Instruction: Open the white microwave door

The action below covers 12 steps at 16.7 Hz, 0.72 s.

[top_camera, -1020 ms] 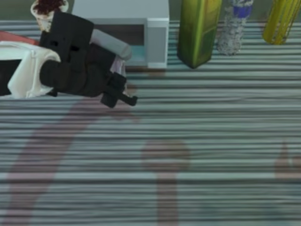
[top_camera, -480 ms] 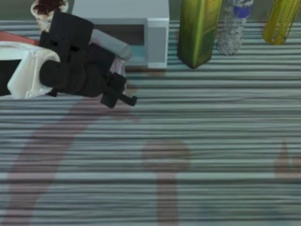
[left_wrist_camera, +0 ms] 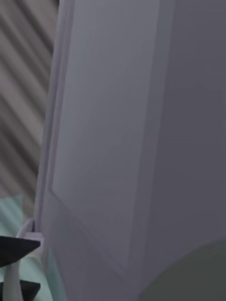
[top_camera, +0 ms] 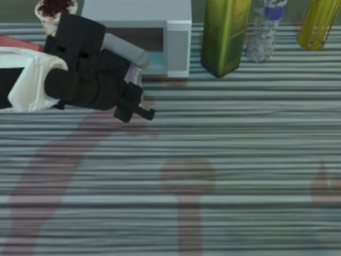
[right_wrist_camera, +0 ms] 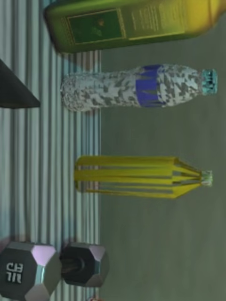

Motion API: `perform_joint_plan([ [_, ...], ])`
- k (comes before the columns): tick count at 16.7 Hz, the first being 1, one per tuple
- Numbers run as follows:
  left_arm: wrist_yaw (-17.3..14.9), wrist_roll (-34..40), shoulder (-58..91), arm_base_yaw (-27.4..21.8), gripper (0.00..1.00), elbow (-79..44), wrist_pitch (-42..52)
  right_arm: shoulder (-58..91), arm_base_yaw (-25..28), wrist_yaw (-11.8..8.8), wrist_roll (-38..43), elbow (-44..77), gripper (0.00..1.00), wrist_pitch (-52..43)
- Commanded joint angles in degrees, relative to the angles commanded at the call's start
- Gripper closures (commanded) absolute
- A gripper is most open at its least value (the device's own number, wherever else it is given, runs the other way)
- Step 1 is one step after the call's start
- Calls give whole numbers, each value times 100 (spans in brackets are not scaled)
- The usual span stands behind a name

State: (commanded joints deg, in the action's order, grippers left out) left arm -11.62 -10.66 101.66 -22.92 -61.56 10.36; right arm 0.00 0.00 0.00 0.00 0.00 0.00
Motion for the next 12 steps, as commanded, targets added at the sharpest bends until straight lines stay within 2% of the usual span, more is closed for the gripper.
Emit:
perform_joint_plan([
  [9,-372,-553,-119,272,100,122,116,0,0,0,0,0,0,0],
  [12,-385,-571,-122,282,100,127,121,0,0,0,0,0,0,0],
])
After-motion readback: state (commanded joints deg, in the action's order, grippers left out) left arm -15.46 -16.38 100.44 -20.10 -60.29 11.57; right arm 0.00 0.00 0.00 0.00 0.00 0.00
